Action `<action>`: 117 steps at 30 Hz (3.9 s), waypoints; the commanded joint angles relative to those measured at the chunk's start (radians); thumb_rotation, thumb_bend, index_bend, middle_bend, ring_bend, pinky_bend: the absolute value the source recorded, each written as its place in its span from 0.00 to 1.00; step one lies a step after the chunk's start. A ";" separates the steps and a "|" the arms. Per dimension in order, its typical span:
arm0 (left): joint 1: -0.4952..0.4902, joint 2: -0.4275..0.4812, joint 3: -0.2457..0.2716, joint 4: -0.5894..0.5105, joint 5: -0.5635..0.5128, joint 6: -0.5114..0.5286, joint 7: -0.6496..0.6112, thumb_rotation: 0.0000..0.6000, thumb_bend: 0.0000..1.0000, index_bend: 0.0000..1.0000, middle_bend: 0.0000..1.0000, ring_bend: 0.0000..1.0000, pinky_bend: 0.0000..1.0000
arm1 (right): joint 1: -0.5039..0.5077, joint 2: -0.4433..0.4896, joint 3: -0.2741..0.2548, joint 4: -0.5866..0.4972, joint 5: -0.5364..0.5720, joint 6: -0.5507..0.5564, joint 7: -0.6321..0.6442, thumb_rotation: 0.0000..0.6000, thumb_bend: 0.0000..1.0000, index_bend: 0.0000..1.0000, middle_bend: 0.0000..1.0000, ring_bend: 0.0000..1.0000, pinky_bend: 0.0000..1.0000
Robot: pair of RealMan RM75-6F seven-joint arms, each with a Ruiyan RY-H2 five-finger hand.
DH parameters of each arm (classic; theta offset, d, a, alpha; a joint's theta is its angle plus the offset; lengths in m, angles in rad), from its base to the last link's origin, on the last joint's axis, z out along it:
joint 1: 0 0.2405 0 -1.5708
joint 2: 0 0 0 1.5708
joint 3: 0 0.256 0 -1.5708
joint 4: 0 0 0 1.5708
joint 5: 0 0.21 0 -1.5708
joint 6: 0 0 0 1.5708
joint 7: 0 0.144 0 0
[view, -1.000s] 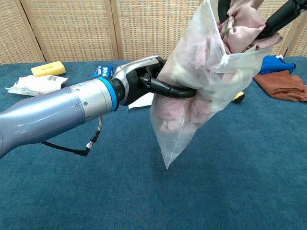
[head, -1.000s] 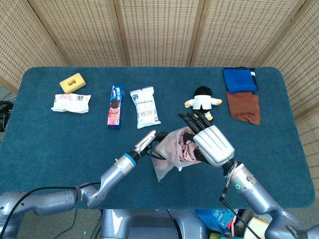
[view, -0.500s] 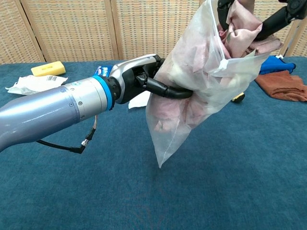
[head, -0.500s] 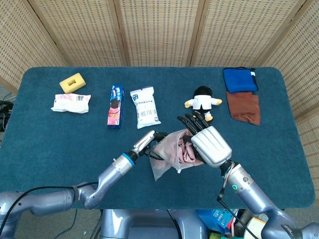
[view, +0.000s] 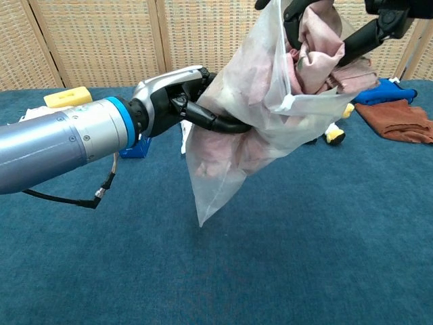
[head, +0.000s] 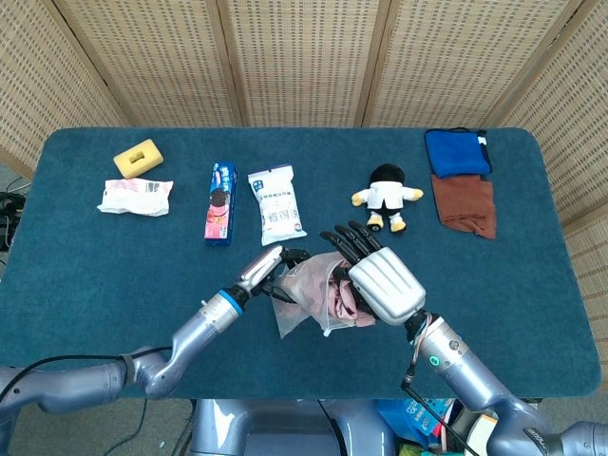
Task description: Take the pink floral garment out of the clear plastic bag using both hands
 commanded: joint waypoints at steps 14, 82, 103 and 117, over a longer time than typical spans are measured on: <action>0.086 0.184 0.123 -0.099 0.045 0.024 0.141 1.00 0.31 0.00 0.00 0.00 0.00 | -0.012 -0.127 -0.096 0.176 -0.013 -0.055 0.108 1.00 0.81 0.72 0.11 0.00 0.00; -0.203 -0.176 0.057 0.376 -0.017 -0.205 0.929 1.00 0.31 0.28 0.00 0.00 0.00 | -0.091 -0.119 -0.193 0.439 -0.199 -0.067 0.354 1.00 0.81 0.72 0.12 0.00 0.00; -0.266 -0.268 0.029 0.475 -0.148 -0.266 0.955 1.00 0.41 0.46 0.00 0.00 0.00 | -0.085 -0.119 -0.195 0.448 -0.216 -0.073 0.350 1.00 0.81 0.72 0.12 0.00 0.00; -0.261 -0.266 0.047 0.477 -0.138 -0.241 0.916 1.00 0.41 0.61 0.00 0.00 0.00 | -0.083 -0.116 -0.190 0.438 -0.215 -0.075 0.344 1.00 0.81 0.72 0.13 0.00 0.00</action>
